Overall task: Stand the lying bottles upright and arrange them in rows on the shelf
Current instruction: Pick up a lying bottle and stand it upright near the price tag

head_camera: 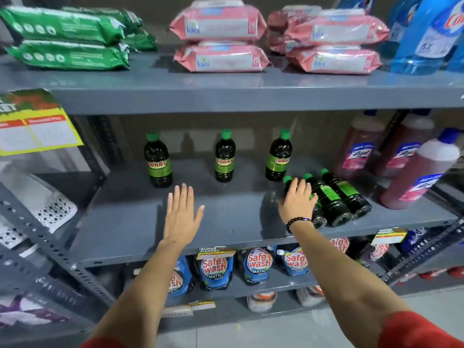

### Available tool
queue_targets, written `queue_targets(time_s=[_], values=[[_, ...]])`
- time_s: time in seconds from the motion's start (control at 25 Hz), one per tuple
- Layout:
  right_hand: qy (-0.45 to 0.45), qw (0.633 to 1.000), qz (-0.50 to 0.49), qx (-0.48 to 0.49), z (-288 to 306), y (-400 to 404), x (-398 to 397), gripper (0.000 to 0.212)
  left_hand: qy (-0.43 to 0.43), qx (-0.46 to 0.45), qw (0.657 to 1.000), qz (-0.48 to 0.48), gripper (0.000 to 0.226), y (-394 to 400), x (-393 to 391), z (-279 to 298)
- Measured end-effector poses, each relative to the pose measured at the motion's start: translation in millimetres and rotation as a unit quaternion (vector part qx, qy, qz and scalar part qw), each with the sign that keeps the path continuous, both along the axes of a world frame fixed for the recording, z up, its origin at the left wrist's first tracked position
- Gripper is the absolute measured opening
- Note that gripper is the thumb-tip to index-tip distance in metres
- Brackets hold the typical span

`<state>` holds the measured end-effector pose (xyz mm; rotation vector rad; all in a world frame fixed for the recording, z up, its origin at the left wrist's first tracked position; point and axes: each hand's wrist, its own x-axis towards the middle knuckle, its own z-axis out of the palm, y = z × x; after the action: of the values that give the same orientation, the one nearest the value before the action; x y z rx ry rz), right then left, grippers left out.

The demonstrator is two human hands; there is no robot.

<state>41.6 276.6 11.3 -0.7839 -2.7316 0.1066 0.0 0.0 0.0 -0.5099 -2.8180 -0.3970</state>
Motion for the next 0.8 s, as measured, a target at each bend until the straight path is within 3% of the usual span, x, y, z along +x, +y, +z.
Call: queue_targets(time_s=[0.2,0.44,0.64,0.8], values=[[-0.098,0.992,-0.084,-0.001,-7,19,-26,0.075,-0.094,-0.010,0.995,0.023,0.064,-10,-16,-31],[-0.073,0.991,-0.108,-0.015,-5,20,-35,0.074,-0.148,-0.024,0.988,0.023,0.063,-10,-17,-38],[-0.073,0.983,-0.056,-0.158,25,-8,-43,0.073,-0.133,-0.003,0.991,0.022,0.064,-17,-14,-36],[-0.042,0.961,0.086,-0.261,55,-66,-63,0.058,-0.116,0.016,0.991,0.067,0.063,-54,-10,-29]])
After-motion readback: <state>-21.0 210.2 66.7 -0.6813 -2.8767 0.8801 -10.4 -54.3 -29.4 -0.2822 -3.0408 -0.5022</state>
